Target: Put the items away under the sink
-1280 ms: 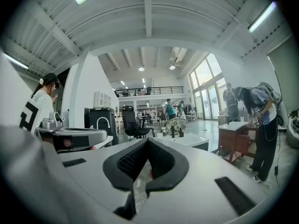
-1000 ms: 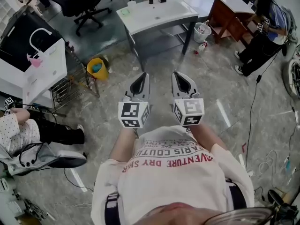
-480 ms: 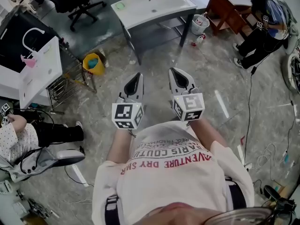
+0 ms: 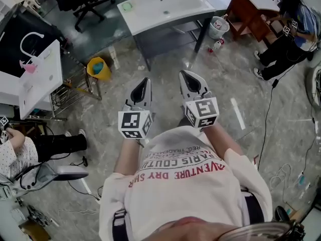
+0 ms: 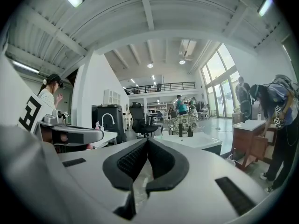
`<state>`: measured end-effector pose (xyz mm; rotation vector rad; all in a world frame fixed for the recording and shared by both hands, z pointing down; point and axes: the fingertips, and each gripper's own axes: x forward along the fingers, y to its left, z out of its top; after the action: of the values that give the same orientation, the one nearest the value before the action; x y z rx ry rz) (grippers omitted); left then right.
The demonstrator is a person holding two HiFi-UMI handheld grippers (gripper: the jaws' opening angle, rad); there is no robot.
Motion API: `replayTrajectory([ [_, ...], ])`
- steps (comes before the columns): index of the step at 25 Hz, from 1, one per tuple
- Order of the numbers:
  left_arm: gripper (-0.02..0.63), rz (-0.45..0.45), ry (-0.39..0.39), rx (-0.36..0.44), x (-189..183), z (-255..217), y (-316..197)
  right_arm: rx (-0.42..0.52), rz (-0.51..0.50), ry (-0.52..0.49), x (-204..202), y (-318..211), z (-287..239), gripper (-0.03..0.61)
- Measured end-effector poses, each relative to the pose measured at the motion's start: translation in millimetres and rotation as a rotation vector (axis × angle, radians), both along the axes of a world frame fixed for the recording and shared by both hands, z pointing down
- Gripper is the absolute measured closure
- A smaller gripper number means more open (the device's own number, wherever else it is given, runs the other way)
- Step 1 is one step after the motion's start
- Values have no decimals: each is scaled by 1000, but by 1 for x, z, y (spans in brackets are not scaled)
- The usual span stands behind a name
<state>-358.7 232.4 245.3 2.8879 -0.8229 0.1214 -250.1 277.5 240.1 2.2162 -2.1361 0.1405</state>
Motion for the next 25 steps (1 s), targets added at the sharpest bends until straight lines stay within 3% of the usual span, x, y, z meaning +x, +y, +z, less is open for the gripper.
replayTrajectory([
  [10,591,-80,7,-1,145,-15,-51,29,-88,-20,148,-58,-18,554],
  [17,591,-92,11,-20,247,-8,-74,-8,-113,-23,250,-84,-7,554],
  [25,591,-52,-46,-24,314,3,-98,-48,-99,-53,315,-117,9,554],
])
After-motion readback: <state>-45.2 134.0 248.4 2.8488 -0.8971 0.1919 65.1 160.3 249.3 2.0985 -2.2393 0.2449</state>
